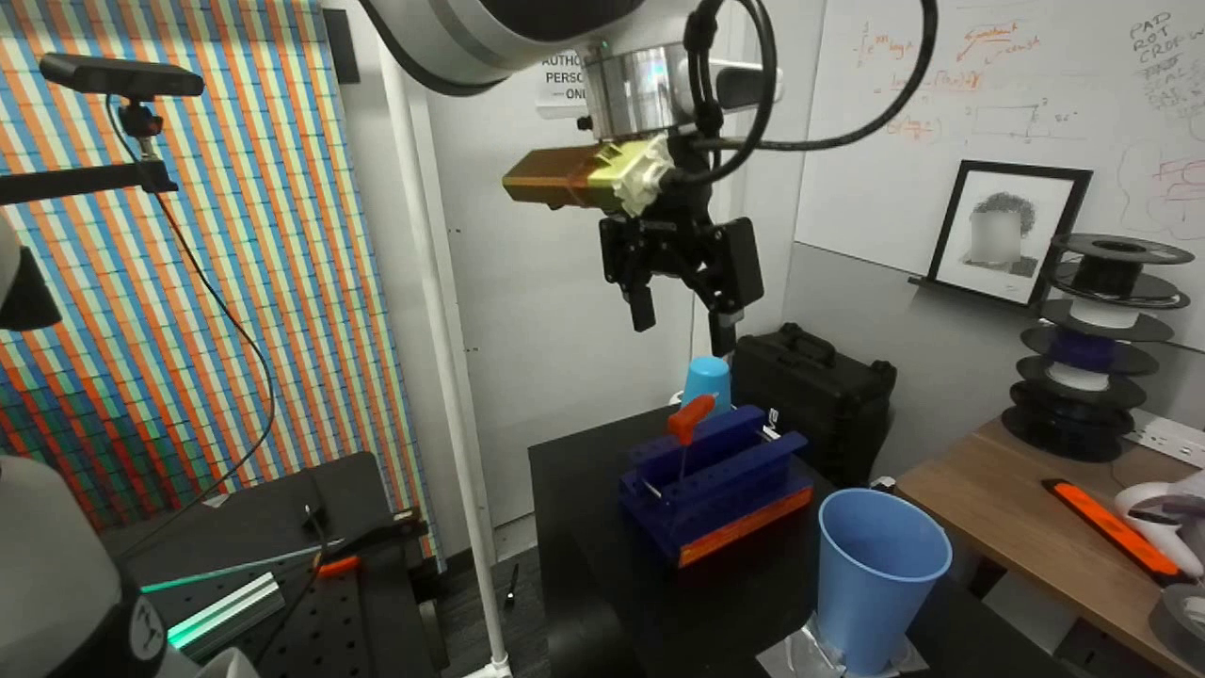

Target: Put the red object on the blue rack in the cup

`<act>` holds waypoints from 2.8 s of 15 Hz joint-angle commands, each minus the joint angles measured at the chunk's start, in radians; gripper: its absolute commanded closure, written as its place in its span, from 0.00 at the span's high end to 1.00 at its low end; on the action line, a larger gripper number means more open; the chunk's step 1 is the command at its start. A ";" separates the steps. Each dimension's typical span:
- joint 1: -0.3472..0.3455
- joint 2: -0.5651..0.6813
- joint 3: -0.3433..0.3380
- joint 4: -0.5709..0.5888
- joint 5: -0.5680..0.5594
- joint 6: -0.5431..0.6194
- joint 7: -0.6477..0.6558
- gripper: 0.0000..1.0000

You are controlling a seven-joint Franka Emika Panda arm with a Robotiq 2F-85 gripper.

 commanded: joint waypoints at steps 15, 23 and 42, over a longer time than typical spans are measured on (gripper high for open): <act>0.011 0.435 -0.043 0.158 -0.067 0.129 -0.052 0.35; 0.046 0.329 -0.017 0.106 -0.083 0.136 -0.047 0.08; -0.015 -0.172 -0.015 0.050 -0.075 0.114 -0.057 0.08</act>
